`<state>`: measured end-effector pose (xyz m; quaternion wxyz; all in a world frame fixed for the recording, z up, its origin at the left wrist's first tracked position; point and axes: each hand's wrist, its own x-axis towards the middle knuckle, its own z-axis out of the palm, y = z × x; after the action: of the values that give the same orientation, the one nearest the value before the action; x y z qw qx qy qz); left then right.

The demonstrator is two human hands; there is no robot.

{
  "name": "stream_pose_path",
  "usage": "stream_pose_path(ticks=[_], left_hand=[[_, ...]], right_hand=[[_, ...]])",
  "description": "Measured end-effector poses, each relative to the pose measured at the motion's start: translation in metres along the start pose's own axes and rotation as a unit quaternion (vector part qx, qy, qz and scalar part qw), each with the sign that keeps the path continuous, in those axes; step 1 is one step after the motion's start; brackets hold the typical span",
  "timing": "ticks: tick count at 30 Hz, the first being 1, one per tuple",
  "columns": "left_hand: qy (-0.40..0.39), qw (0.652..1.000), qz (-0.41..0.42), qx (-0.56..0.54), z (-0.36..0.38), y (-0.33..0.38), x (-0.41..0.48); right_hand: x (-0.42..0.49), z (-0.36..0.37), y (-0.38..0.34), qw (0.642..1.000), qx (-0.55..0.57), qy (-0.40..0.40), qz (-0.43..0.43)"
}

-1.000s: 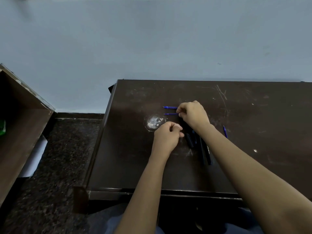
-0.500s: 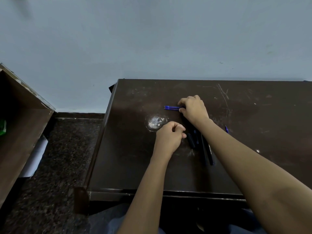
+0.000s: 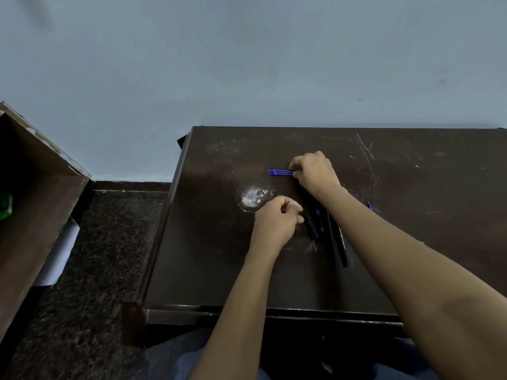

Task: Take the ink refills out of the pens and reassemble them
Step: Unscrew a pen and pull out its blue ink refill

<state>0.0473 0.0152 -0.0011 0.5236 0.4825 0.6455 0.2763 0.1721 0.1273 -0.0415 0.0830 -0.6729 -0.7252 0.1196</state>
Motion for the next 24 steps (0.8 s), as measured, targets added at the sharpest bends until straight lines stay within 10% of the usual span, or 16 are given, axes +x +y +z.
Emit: stream_pose_path(ticks=[13,24], left_hand=[[0.017,1.0,-0.001,0.018,0.0,-0.004,0.003],[0.001,0.999,0.015,0.039,0.002,-0.002,0.003]], right_hand=[[-0.045,-0.023,0.024,0.968,0.123,0.147,0.16],[-0.12,-0.034,0.071,0.895,0.105,-0.06,0.43]])
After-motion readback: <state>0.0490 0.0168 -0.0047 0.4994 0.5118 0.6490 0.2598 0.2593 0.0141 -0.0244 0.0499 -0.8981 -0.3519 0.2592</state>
